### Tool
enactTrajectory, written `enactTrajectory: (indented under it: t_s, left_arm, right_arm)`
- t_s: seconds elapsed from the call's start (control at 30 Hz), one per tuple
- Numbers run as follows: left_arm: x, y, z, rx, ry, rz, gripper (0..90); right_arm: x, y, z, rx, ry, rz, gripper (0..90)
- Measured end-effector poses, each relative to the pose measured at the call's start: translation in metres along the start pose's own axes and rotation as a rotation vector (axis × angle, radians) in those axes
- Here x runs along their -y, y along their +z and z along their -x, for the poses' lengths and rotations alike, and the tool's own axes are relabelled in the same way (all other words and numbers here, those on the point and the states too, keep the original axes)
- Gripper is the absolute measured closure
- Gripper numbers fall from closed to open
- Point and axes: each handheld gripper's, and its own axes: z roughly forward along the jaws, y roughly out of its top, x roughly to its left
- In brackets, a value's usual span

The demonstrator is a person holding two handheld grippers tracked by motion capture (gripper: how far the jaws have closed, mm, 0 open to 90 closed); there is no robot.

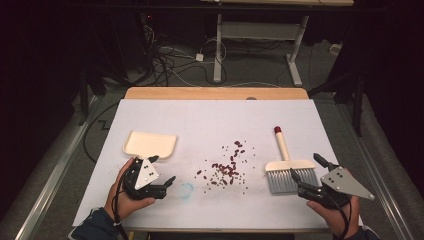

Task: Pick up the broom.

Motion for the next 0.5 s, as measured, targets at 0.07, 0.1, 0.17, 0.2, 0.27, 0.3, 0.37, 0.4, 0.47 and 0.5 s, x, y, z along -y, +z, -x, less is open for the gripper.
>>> enactTrajectory:
  t_s: [0.07, 0.1, 0.17, 0.2, 0.27, 0.3, 0.37, 0.4, 0.47, 0.5]
  left_arm:
    - [0.0, 0.0, 0.0, 0.002, 0.008, -0.003, 17.3]
    - [0.0, -0.001, 0.001, 0.004, 0.008, 0.0, 17.3]
    - [0.0, -0.002, 0.001, 0.002, 0.007, 0.002, 17.3]
    - [0.0, -0.003, 0.001, 0.001, 0.004, 0.005, 17.3]
    - [-0.001, -0.003, 0.001, 0.002, 0.002, 0.007, 17.2]
    - [-0.001, -0.002, 0.001, 0.003, 0.005, 0.006, 17.3]
    - [0.0, -0.001, 0.003, 0.007, 0.013, -0.004, 17.3]
    - [0.0, -0.001, 0.003, 0.008, 0.016, -0.007, 17.3]
    - [0.0, -0.001, 0.004, 0.012, 0.02, -0.011, 17.3]
    - [0.0, -0.001, 0.005, 0.011, 0.02, -0.012, 17.3]
  right_arm:
    - [0.0, 0.001, 0.0, 0.019, -0.014, -0.025, 21.1]
    - [0.001, 0.002, 0.0, 0.019, -0.013, -0.032, 21.2]
    - [0.001, 0.003, 0.0, 0.016, -0.012, -0.037, 21.3]
    - [0.001, 0.004, 0.0, 0.015, -0.009, -0.051, 21.3]
    - [0.001, 0.005, 0.0, 0.014, -0.008, -0.056, 21.3]
    - [0.001, 0.005, 0.0, 0.014, -0.008, -0.057, 21.4]
    - [-0.001, 0.007, 0.002, 0.02, -0.013, -0.068, 21.8]
    - [-0.001, 0.008, 0.003, 0.015, -0.006, -0.074, 23.4]
    - [-0.004, 0.014, 0.008, -0.048, -0.01, -0.141, 25.2]
    - [-0.004, 0.014, 0.008, -0.048, -0.01, -0.141, 25.2]
